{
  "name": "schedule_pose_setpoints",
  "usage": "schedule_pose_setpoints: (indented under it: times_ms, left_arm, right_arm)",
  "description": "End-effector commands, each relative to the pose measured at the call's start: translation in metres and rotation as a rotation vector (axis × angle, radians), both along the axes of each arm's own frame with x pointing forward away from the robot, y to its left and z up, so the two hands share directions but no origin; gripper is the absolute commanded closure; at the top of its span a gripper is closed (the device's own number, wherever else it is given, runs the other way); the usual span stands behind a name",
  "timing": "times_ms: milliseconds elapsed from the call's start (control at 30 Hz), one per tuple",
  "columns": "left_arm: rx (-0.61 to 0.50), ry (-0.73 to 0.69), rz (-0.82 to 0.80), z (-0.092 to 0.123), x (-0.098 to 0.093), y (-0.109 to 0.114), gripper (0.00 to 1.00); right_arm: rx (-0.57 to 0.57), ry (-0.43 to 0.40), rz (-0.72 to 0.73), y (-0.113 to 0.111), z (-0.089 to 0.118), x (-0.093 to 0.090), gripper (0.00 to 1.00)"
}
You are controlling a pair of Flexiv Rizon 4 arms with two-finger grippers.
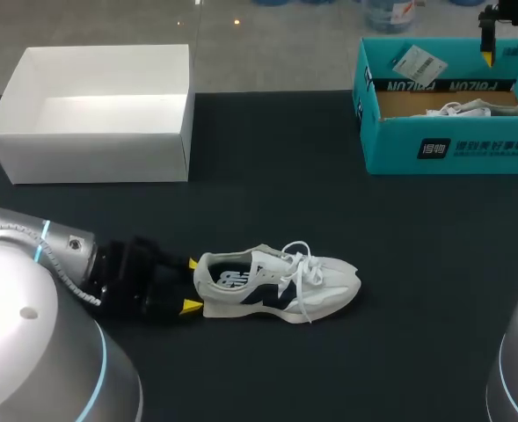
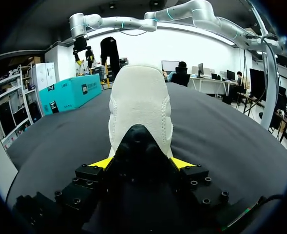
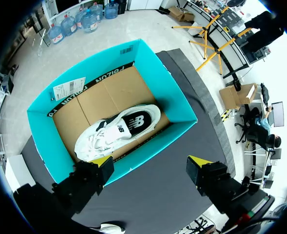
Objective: Take the shoe out of the shoebox, open the shoe tongue, remove and reinsert the insole, then place the shoe into the shoebox
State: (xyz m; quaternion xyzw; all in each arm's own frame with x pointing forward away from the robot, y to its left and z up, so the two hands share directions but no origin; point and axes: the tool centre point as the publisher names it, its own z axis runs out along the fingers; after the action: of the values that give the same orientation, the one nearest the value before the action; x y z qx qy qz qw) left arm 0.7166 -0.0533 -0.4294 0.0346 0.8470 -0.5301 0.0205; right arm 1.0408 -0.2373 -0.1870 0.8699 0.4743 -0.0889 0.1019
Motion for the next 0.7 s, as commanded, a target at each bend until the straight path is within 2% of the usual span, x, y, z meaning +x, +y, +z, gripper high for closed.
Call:
schedule_pose_setpoints:
  times_ms: [33, 100, 433, 700]
  left_arm:
    - [0.008, 0.002, 0.001, -0.005, -0.002, -0.004, 0.07]
    - [0.008, 0.007, 0.003, -0.006, -0.002, -0.004, 0.00]
    - [-0.002, 0.012, 0.002, -0.002, -0.002, -0.013, 0.00]
    - [0.028, -0.003, -0.002, -0.007, 0.004, -0.014, 0.00]
  right_arm:
    - [0.000, -0.001, -0.001, 0.000, 0.000, 0.000, 0.00]
    - [0.000, -0.001, -0.001, 0.000, 0.000, 0.000, 0.00]
    - [0.000, -0.001, -0.001, 0.000, 0.000, 0.000, 0.00]
    - [0.000, -0.001, -0.001, 0.000, 0.000, 0.000, 0.00]
